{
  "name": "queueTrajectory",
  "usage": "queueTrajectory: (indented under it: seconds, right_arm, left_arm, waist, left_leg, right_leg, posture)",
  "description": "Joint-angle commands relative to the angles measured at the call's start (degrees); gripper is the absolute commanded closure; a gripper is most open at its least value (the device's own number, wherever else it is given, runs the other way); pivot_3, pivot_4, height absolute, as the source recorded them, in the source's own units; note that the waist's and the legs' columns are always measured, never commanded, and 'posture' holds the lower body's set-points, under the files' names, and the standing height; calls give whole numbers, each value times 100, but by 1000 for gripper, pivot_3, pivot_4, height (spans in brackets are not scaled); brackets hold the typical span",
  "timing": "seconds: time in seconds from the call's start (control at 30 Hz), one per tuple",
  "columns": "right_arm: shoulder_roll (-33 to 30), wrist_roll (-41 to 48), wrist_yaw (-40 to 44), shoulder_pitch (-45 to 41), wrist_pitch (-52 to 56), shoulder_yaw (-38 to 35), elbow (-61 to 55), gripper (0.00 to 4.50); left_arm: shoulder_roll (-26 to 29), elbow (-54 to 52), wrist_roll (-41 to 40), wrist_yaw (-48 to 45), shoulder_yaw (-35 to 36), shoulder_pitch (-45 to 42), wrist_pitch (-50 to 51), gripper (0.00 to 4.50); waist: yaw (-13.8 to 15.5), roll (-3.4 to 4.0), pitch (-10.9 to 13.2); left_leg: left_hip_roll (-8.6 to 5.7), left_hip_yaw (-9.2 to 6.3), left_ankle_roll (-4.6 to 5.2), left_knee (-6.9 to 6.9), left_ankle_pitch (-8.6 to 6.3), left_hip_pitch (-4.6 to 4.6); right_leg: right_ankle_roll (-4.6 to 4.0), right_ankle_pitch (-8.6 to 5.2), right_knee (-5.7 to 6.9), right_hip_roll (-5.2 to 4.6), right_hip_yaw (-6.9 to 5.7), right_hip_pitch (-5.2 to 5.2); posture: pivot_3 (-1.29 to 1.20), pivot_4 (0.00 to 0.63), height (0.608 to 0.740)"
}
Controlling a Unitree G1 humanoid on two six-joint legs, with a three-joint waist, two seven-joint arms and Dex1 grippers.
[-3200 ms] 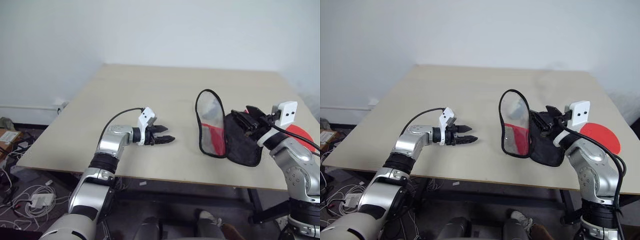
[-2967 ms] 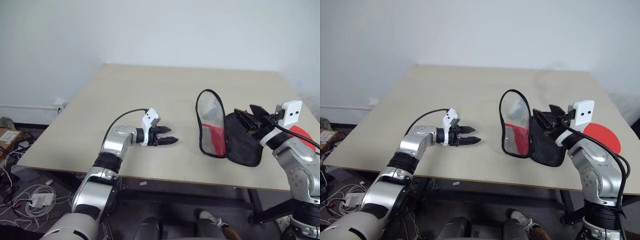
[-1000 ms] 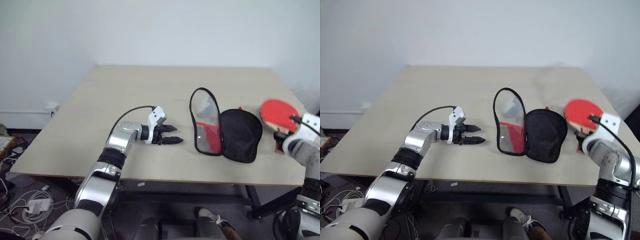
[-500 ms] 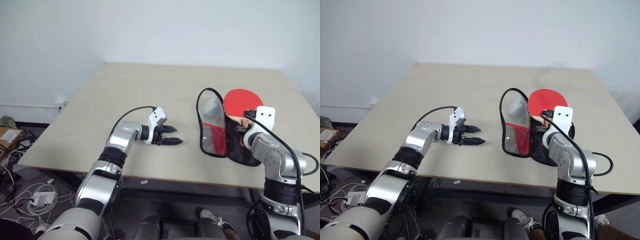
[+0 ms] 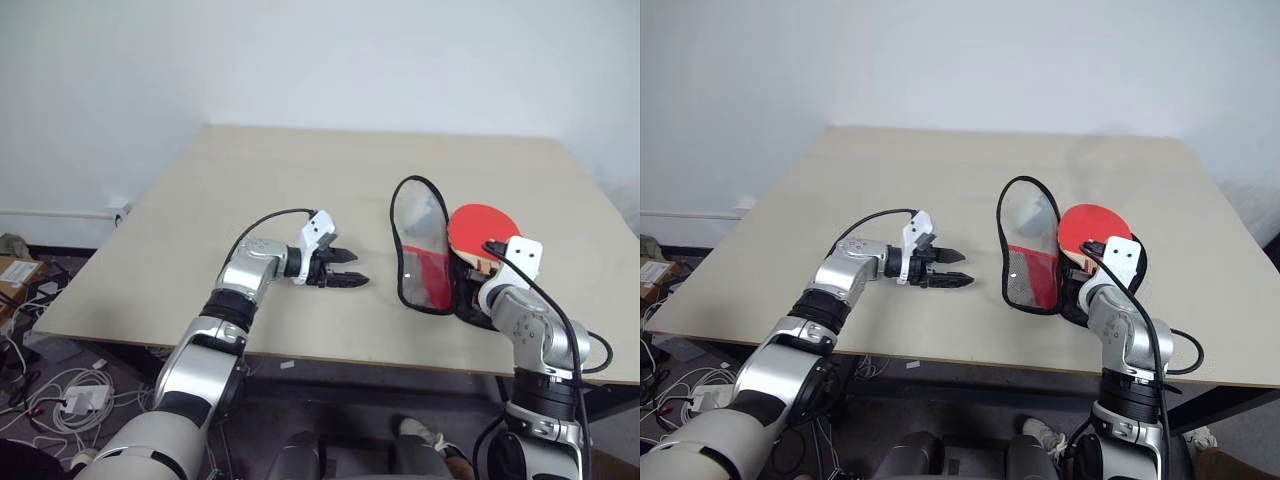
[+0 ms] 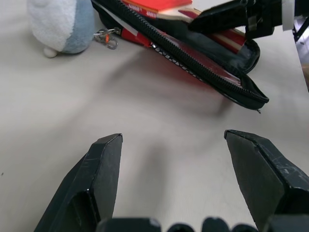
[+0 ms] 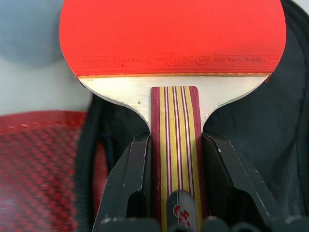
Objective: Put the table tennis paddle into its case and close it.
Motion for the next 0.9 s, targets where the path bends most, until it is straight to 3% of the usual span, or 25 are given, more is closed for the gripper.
queueTrajectory:
  seconds: [0.03, 0.57, 0.9]
  right_arm:
    - [-151, -171, 13, -32, -225, 105, 9, 3372]
    - [-56, -207, -179, 200, 215, -170, -653, 3372]
    - [306, -289, -202, 289, 266, 105, -684, 3372]
  left_arm:
    - [65, -138, -31, 1, 94, -144, -30, 918]
    - [8, -31, -3, -69, 38, -230, -53, 918]
    - [-63, 178, 31, -68, 42, -330, -158, 918]
  waist:
    - [-1, 0, 0]
    - [0, 0, 0]
    - [-10, -2, -1]
  left_leg:
    - [0, 0, 0, 0, 0, 0]
    - [0, -2, 0, 1, 0, 1]
    - [1, -4, 0, -1, 0, 4]
  right_leg:
    - [0, 0, 0, 0, 0, 0]
    - [0, 0, 0, 0, -1, 3]
    - [11, -6, 0, 2, -3, 5]
  posture:
    - [0, 0, 740]
    - [0, 0, 740]
    - [0, 0, 740]
